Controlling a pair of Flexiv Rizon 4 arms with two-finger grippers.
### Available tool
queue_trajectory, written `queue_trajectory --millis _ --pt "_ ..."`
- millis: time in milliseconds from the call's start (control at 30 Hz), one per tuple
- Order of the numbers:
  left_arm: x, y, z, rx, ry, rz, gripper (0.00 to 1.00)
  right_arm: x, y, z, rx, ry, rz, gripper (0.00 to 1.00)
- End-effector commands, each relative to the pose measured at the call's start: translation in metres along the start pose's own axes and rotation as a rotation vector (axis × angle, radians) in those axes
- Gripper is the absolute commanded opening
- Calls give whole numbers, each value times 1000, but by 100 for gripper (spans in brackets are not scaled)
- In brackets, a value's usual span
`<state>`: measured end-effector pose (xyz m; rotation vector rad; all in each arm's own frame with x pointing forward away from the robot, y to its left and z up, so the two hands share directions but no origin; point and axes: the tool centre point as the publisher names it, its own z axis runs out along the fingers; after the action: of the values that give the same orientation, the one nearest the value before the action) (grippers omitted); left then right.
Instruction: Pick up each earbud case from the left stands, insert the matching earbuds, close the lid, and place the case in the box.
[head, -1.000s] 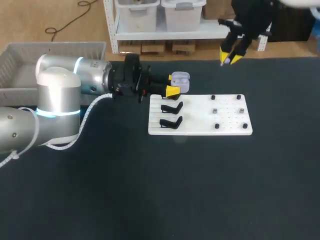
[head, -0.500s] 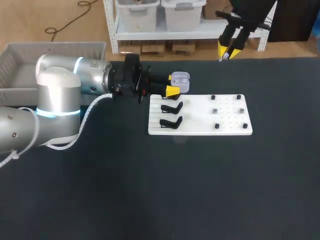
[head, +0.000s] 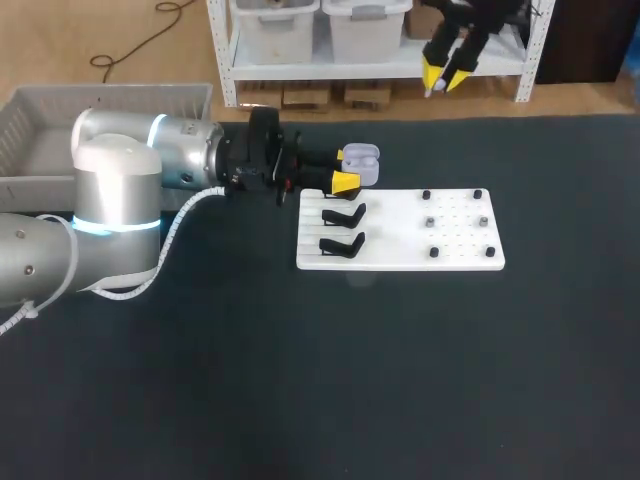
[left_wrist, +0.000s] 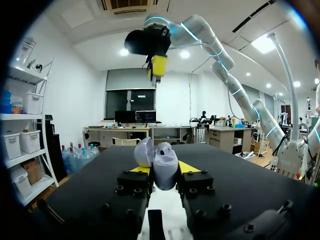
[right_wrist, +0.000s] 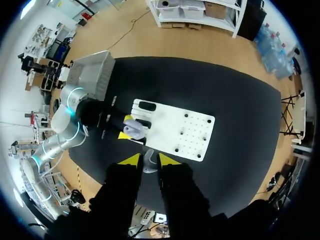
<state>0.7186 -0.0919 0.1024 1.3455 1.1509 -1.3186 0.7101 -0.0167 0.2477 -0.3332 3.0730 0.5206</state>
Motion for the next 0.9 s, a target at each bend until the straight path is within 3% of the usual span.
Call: queue_trajectory --millis 33,533,900 --pt "0 0 0 0 1 0 0 17 18 3 40 -29 -28 0" --pt "0 0 0 0 1 0 0 16 59 42 48 37 -107 0" --pt "0 0 0 0 1 0 0 16 67 71 48 111 -134 0"
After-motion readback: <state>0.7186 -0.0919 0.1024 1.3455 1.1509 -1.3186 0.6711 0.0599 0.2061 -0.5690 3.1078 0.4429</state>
